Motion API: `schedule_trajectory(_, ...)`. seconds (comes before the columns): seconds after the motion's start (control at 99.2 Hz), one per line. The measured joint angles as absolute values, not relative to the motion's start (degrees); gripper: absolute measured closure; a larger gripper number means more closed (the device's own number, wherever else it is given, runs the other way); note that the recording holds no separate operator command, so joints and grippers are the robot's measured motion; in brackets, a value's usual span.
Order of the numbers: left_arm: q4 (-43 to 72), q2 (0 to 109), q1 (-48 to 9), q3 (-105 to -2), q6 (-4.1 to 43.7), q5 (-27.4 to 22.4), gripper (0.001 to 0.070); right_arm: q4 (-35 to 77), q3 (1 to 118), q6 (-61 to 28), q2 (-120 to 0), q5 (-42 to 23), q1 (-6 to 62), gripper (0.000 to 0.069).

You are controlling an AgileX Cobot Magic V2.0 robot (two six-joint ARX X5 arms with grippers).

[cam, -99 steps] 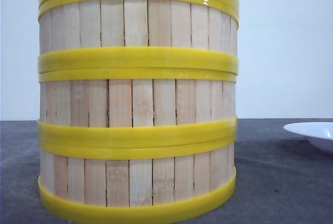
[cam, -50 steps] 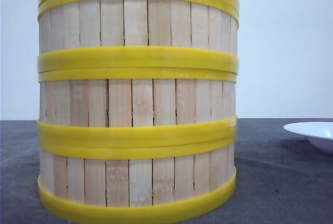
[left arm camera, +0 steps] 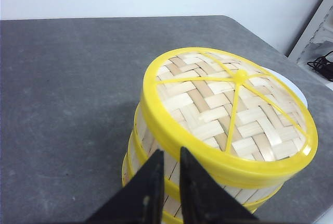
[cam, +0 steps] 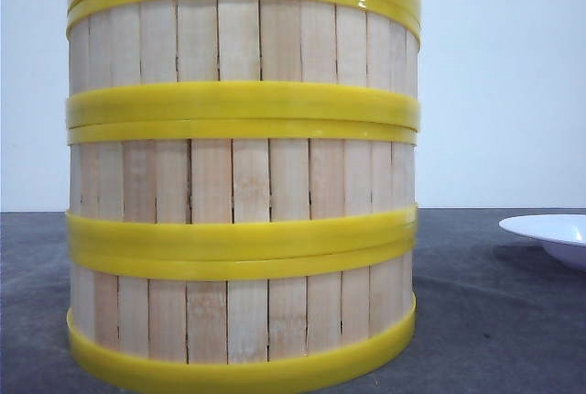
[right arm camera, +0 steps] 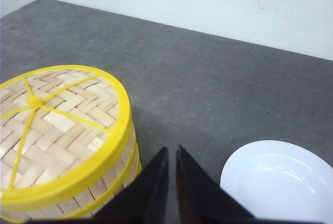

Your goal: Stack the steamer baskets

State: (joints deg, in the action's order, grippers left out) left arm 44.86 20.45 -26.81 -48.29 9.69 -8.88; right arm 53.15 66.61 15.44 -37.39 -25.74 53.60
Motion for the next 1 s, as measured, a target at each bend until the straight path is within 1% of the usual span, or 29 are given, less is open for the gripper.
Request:
schedule_trajectory(0.887, 45.0, 20.4, -26.7, -48.3, 9.8, -8.9, 0.0683, 53.1, 66.6, 15.4, -37.4, -25.7, 53.6, 0.0680)
schedule_trajectory(0.918, 44.9, 20.3, -26.3, -48.3, 9.5, -8.8, 0.0683, 53.1, 66.6, 15.4, -37.4, -25.7, 53.6, 0.0680)
schedule_trajectory(0.998, 44.3, 19.8, -24.0, -48.3, 6.8, -8.7, 0.0683, 53.1, 66.6, 15.4, -37.4, -25.7, 53.6, 0.0680)
